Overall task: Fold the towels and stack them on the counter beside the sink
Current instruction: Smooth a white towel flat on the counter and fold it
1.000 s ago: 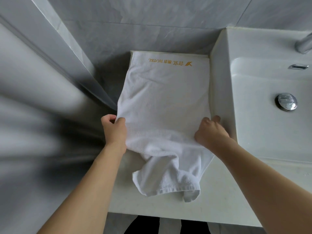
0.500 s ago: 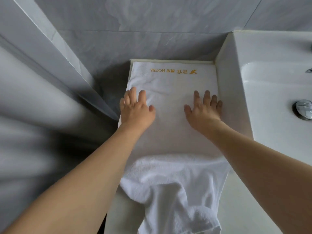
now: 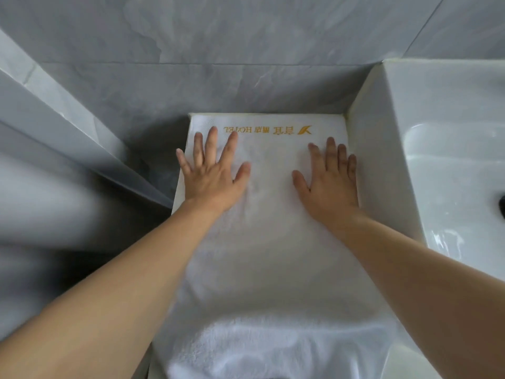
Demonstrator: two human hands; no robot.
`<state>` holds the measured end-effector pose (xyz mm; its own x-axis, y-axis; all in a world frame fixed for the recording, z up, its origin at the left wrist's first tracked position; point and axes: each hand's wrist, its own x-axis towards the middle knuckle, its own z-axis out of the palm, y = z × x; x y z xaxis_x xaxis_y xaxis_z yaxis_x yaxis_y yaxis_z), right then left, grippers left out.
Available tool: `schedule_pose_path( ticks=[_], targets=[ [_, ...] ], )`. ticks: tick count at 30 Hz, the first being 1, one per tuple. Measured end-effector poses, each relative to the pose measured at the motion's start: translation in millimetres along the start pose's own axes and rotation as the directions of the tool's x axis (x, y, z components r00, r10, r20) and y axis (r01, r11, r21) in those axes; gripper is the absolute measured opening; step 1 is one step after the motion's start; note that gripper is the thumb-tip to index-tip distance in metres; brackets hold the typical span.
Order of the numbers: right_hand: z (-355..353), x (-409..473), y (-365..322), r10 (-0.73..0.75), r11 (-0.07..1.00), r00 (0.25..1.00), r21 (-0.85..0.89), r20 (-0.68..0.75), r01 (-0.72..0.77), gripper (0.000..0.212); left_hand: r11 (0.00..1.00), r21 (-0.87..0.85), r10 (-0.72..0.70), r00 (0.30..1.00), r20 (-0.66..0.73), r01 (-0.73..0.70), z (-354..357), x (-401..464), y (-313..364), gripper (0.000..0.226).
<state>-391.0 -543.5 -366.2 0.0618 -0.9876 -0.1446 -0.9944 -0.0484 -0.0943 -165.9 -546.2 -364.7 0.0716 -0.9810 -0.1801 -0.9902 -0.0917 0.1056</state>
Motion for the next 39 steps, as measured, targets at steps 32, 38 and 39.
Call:
schedule_pose_path(
  ticks=[32, 38, 39],
  targets=[
    [11, 11, 9, -0.033, 0.999, 0.999, -0.025, 0.017, 0.033, 0.078, 0.997, -0.020, 0.077, 0.997, 0.024, -0.076, 36, -115, -3, 0.072],
    [12, 10, 6, -0.025, 0.998, 1.000, -0.056, -0.009, 0.025, 0.076, 0.998, 0.014, 0.064, 0.998, 0.009, -0.064, 38, -116, -2, 0.074],
    [10, 7, 2, -0.010, 0.997, 1.000, -0.078, 0.002, 0.010, 0.074, 0.998, 0.018, 0.060, 0.998, 0.004, -0.060, 38, -116, -1, 0.074]
  ],
)
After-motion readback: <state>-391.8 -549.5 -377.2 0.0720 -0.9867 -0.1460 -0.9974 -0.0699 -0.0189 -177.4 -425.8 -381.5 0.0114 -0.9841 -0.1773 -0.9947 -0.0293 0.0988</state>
